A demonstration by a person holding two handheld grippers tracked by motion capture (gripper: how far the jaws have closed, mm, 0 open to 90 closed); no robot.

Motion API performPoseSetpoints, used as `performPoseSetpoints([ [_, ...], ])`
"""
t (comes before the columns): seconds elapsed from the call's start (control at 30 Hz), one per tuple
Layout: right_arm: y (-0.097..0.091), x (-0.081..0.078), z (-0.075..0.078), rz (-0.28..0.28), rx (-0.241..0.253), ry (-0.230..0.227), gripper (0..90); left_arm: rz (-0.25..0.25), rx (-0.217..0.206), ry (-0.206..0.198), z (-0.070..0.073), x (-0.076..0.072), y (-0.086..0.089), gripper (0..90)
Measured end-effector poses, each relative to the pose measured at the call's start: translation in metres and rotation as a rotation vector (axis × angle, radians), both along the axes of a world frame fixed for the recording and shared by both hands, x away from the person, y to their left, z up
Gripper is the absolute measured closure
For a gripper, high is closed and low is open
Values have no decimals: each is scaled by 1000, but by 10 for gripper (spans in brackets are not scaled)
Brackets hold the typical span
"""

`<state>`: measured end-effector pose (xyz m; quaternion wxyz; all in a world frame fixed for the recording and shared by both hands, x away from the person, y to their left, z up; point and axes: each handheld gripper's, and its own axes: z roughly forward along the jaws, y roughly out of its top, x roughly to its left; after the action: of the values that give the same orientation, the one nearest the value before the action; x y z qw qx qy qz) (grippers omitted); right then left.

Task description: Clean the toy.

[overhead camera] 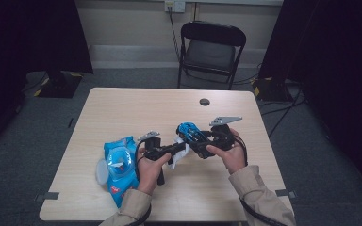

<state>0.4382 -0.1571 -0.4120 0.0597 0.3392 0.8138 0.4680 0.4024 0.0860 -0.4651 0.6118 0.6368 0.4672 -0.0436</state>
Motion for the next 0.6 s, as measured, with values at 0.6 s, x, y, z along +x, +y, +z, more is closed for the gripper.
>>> performPoseSetpoints([
  [0.6,5,6,-7,-31,-32,15,283,-124,32,-8,-7,-18,-23,827],
])
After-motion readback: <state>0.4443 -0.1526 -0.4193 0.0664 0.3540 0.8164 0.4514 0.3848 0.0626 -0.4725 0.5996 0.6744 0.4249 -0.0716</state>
